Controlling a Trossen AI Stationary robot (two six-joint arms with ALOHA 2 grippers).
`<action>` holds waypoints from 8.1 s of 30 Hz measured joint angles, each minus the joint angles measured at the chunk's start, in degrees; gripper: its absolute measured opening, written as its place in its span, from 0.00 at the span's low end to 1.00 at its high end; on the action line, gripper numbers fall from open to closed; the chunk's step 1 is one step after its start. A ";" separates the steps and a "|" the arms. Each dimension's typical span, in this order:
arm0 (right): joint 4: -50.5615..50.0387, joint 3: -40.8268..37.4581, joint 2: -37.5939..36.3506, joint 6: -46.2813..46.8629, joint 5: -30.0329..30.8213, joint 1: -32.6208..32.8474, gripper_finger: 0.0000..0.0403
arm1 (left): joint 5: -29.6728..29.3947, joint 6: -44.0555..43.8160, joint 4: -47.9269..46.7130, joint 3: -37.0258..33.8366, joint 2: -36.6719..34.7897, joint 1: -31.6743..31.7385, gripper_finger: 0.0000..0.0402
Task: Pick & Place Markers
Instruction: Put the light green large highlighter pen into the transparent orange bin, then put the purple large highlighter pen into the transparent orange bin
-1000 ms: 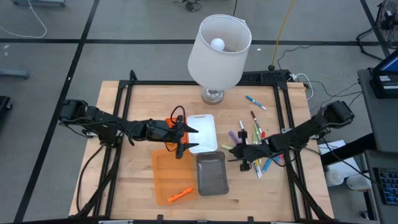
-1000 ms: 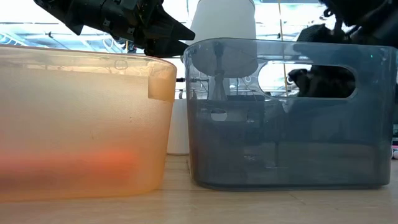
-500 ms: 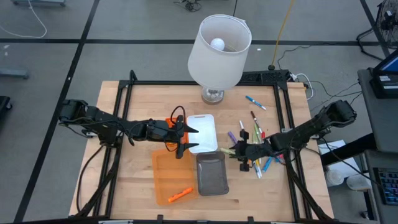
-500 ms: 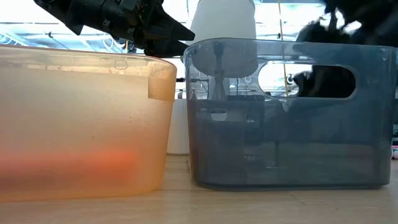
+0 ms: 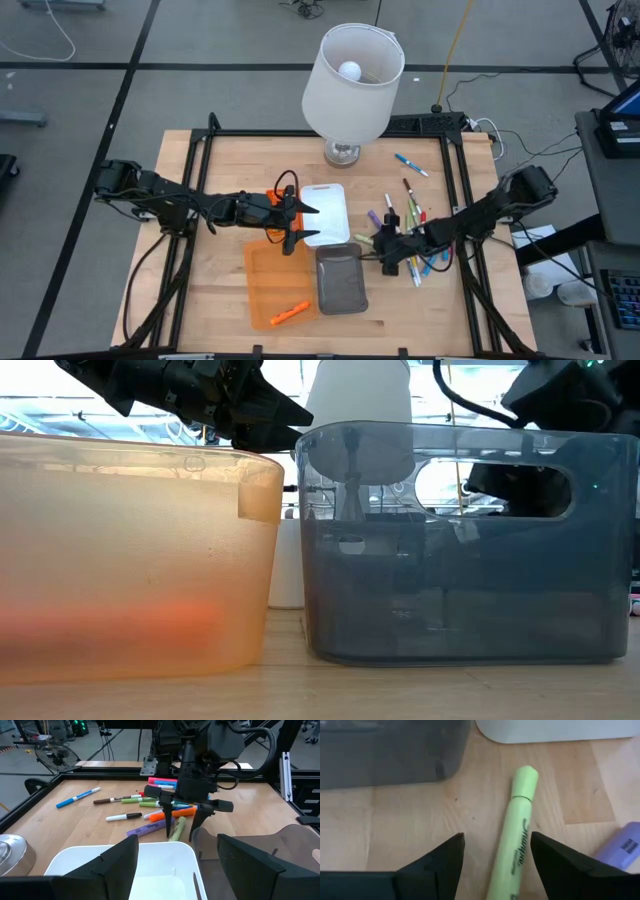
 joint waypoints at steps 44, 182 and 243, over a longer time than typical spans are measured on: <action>-15.68 2.20 -15.83 1.63 6.08 -4.34 0.11 | 0.00 0.30 -0.72 0.00 0.02 0.01 0.67; -12.67 11.82 -17.92 -6.39 23.20 2.47 0.44 | -4.57 -6.43 -7.37 -2.65 -7.96 -10.11 0.64; -2.30 -7.86 -7.63 -11.74 -10.40 -24.59 0.14 | -8.81 7.84 -4.24 -2.64 -14.43 -0.53 0.58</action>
